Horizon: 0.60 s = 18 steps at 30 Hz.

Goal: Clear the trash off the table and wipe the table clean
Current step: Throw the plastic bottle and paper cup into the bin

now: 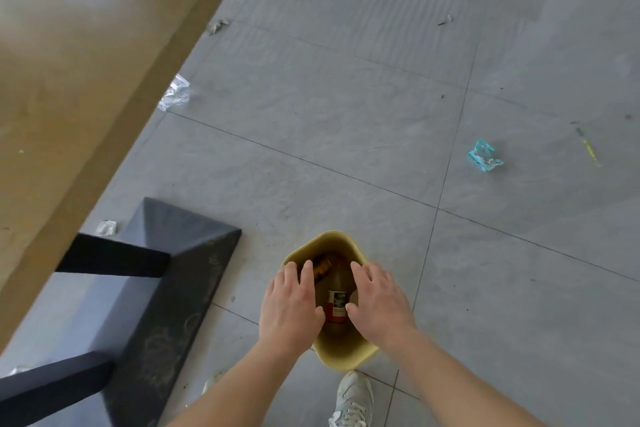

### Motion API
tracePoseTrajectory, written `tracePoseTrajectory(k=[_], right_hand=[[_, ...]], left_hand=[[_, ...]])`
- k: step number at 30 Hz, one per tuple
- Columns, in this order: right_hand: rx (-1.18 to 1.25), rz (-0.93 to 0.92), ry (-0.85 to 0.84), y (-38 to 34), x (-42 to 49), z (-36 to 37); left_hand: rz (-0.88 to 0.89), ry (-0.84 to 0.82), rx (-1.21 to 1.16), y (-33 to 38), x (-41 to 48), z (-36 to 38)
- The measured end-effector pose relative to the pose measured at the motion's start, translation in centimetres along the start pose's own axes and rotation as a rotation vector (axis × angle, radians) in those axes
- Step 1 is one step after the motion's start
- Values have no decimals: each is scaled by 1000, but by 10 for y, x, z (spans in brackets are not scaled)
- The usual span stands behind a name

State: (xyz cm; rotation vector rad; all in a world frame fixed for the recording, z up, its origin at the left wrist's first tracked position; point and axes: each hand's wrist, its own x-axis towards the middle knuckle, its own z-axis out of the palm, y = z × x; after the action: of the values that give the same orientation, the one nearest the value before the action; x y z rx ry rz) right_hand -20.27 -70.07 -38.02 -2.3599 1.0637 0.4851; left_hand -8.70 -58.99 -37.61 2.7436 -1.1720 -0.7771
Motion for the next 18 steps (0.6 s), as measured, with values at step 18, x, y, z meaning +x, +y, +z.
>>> tracePoseTrajectory(k=[18], right_hand=[[-46, -271, 238, -129, -148, -212]], left_hand=[[78, 286, 135, 3, -165, -235]])
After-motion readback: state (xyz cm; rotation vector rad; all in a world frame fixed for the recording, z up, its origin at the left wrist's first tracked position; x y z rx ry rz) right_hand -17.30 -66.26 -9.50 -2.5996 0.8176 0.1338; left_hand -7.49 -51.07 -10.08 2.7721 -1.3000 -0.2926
